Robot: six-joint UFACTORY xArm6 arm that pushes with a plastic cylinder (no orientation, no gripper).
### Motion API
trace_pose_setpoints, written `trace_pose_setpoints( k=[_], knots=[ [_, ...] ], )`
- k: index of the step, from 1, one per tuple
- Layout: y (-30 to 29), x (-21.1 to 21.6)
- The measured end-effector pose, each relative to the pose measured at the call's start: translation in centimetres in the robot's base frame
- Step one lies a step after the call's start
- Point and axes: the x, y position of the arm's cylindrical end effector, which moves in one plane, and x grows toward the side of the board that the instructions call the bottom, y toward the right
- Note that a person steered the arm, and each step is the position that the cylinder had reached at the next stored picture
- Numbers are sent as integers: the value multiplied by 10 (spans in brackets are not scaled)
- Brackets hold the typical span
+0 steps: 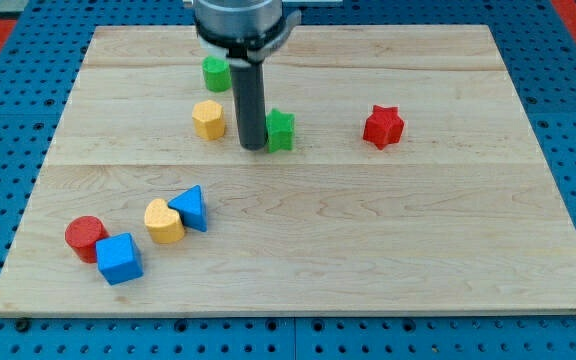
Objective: Place the green star above the red star
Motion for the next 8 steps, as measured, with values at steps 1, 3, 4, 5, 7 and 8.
trace_pose_setpoints(
  k=[1,3,4,5,7,8],
  knots=[
    [50,-3],
    [71,30],
    [64,-11],
    [64,-52],
    [68,-35],
    [82,-83]
  ],
)
